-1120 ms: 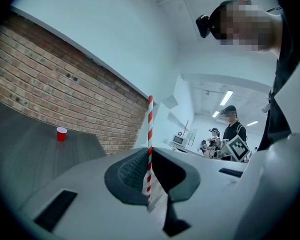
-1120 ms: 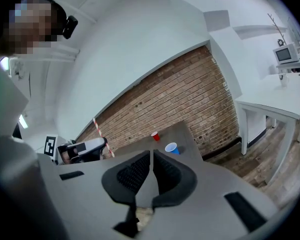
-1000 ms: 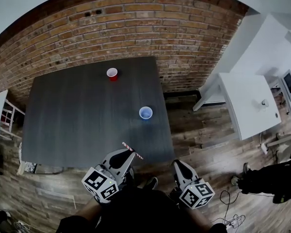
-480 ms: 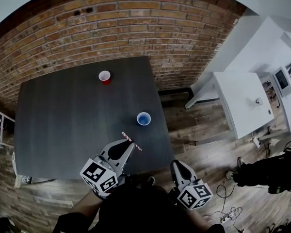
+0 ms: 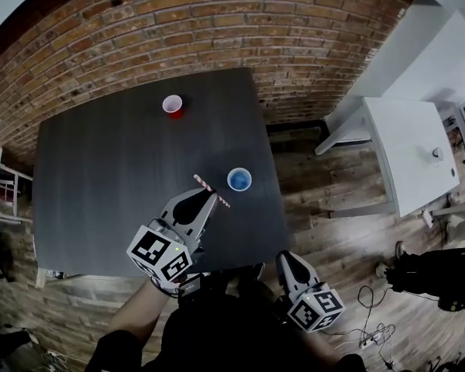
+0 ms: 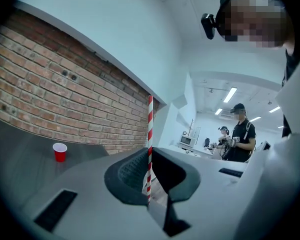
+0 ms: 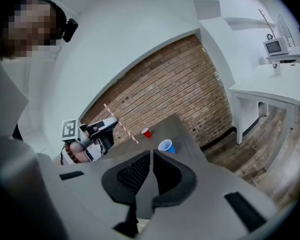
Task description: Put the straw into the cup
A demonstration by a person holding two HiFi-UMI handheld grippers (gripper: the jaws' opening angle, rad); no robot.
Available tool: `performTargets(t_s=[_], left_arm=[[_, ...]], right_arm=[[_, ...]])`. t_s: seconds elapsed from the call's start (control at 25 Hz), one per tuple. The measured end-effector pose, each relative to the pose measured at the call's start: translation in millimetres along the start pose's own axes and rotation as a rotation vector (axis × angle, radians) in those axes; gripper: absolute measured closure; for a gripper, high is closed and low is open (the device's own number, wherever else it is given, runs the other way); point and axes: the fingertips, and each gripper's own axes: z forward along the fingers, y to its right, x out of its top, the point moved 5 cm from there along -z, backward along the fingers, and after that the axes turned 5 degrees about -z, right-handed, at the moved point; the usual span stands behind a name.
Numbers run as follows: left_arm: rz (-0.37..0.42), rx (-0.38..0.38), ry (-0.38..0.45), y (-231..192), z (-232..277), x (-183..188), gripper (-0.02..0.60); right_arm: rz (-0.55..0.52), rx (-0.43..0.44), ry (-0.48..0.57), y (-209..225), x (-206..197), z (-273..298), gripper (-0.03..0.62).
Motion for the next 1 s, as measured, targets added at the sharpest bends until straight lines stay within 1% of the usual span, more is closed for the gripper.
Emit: performTargets(t_s=[0.12, 0.24, 0.36, 0.44, 0.6, 0.84, 1.0], left_arm=[[-0.012, 0.045, 0.005, -15.1, 20.7, -0.5, 0.545], [-0.016, 0.075, -0.001, -30.5, 38.6, -3.1, 0.545], [-0.021, 0.095, -0.013, -46.7, 55.4, -14.4, 0.545], [-0.043, 0.107, -0.027, -58.7, 66.1, -26.3, 0.545], [-0.082, 0.117, -0.05, -76.5, 82.9, -46.8, 0.545], [-0.104, 0.125, -0.086, -91.1, 106.3, -77.1, 0.545], [-0.11, 0.124, -0.118, -95.4, 116.6, -94.0, 0.545]], right_arm=[[0.036, 0.025, -0.025, 10.4, -1.6, 8.0, 0.549], [0.035, 0.047, -0.049, 12.6, -2.9, 12.7, 0.549], [0.032, 0.051, -0.068, 16.4, -7.7, 16.2, 0.549], [0.04, 0.048, -0.078, 19.4, -12.1, 19.8, 0.549], [0.051, 0.049, -0.097, 23.2, -21.5, 27.2, 0.549], [0.061, 0.031, -0.117, 33.4, -32.8, 36.3, 0.549], [0.012, 0.006, -0.099, 45.7, -27.7, 55.3, 0.549]])
